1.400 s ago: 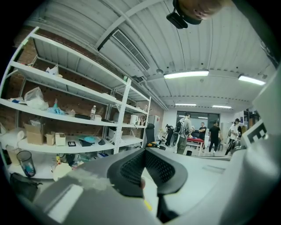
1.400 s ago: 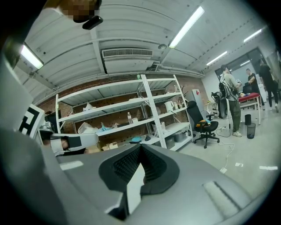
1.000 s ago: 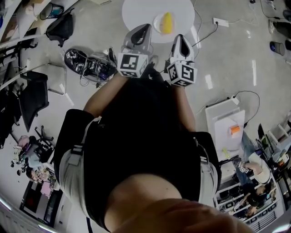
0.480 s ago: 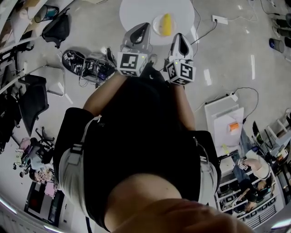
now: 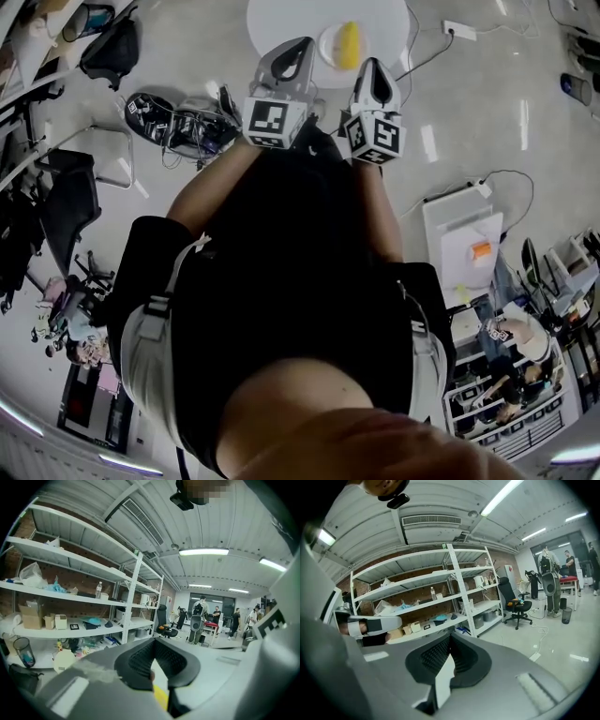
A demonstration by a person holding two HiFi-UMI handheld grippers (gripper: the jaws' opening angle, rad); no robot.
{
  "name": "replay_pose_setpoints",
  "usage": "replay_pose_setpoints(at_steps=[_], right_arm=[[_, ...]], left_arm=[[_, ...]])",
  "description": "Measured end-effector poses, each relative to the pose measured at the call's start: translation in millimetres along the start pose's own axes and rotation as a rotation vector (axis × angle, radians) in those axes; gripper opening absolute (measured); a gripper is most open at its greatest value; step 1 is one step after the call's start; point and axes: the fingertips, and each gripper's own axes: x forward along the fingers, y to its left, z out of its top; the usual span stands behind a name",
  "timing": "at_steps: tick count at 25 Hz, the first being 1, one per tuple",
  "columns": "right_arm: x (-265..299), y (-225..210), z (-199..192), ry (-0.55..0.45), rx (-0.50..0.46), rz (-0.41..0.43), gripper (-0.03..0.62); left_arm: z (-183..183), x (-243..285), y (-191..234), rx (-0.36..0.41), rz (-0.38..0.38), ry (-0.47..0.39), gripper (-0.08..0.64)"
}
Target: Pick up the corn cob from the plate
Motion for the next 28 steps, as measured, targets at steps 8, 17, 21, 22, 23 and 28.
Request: replay_pose_setpoints(at_steps=[8, 17, 21, 22, 23, 28], right_arm=[[24.4, -5.1, -22.2, 0.065, 0.006, -0.030, 0.009], [42.5, -16.2, -45.6, 0.128, 0.020, -0.042, 0.040], [51.7, -23.0, -56.1, 0.157, 0.026, -0.046, 0.051], [53.9, -24.1, -58.5, 0.164, 0.027, -0.047, 0.054], [56.4, -25.1, -60.8, 0.170, 0.029, -0.047, 0.055], [68.2, -31.5, -75.2, 0.207, 0.037, -0.052, 0.083]], left_arm=[[-12.1, 18.8, 13.8, -0.018, -0.017, 0.031, 0.006], [-25.1, 38.5, 24.8, -0.030, -0.028, 0.065, 0.006], [-30.4, 47.3, 27.6, -0.025, -0.026, 0.080, 0.006], [-31.2, 49.0, 28.4, -0.024, -0.027, 0.082, 0.006], [-32.2, 50.9, 29.4, -0.025, -0.027, 0.084, 0.006], [-40.2, 61.1, 34.6, -0.045, -0.027, 0.109, 0.006]])
